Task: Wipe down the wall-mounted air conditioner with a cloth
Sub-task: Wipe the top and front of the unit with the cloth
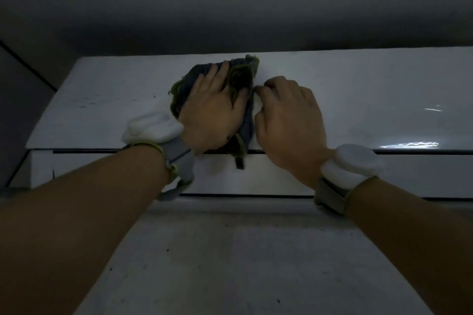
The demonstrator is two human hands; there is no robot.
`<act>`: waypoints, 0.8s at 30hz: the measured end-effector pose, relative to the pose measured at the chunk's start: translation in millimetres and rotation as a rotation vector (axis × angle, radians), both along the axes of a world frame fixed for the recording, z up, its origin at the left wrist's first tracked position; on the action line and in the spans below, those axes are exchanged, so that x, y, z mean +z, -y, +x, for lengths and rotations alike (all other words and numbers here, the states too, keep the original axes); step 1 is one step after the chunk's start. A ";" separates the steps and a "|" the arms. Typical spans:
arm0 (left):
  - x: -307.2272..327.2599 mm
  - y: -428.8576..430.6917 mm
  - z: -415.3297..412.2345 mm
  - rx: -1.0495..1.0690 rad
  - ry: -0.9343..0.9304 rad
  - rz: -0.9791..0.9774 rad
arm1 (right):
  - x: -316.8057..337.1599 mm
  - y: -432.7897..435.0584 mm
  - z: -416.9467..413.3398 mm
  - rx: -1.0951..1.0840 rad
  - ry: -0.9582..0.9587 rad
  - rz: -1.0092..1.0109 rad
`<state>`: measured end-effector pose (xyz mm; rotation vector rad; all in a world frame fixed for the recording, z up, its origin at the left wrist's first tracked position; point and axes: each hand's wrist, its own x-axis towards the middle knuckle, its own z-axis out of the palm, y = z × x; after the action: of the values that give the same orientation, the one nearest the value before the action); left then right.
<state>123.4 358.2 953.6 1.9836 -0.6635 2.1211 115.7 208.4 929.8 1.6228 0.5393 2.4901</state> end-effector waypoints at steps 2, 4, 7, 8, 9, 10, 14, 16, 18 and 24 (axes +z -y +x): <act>-5.0 3.6 2.6 0.036 0.013 -0.038 | -2.1 -1.0 3.5 0.029 -0.007 -0.008; -24.7 3.9 8.2 0.040 0.070 -0.012 | -4.6 -1.7 3.8 0.047 0.001 0.002; -52.7 -7.5 13.3 -0.059 0.175 0.062 | -5.5 -10.5 0.3 0.081 0.000 0.054; -57.1 -14.1 15.6 -0.073 0.188 0.072 | -5.3 -17.8 0.1 0.095 -0.002 0.051; -56.6 -19.6 17.6 -0.080 0.192 0.078 | -4.5 -25.5 0.0 0.101 -0.005 0.043; -52.8 -25.0 17.2 -0.073 0.175 0.081 | -2.3 -33.6 0.5 0.102 -0.004 0.039; -16.7 -68.5 8.5 -0.008 -0.031 0.018 | 8.5 -56.9 5.8 0.021 -0.042 0.059; -8.9 -108.9 11.1 0.048 -0.019 0.048 | 8.7 -63.6 9.8 -0.001 -0.039 0.059; -10.2 -158.4 19.1 0.186 -0.024 -0.032 | 8.2 -65.6 12.7 -0.016 -0.030 0.054; -44.8 -238.9 25.6 0.222 -0.199 -0.038 | 8.3 -62.7 14.9 -0.024 -0.046 0.047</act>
<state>149.0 597.1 908.8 2.3018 -0.3828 1.9926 130.6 271.0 938.2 1.6967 0.4681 2.4720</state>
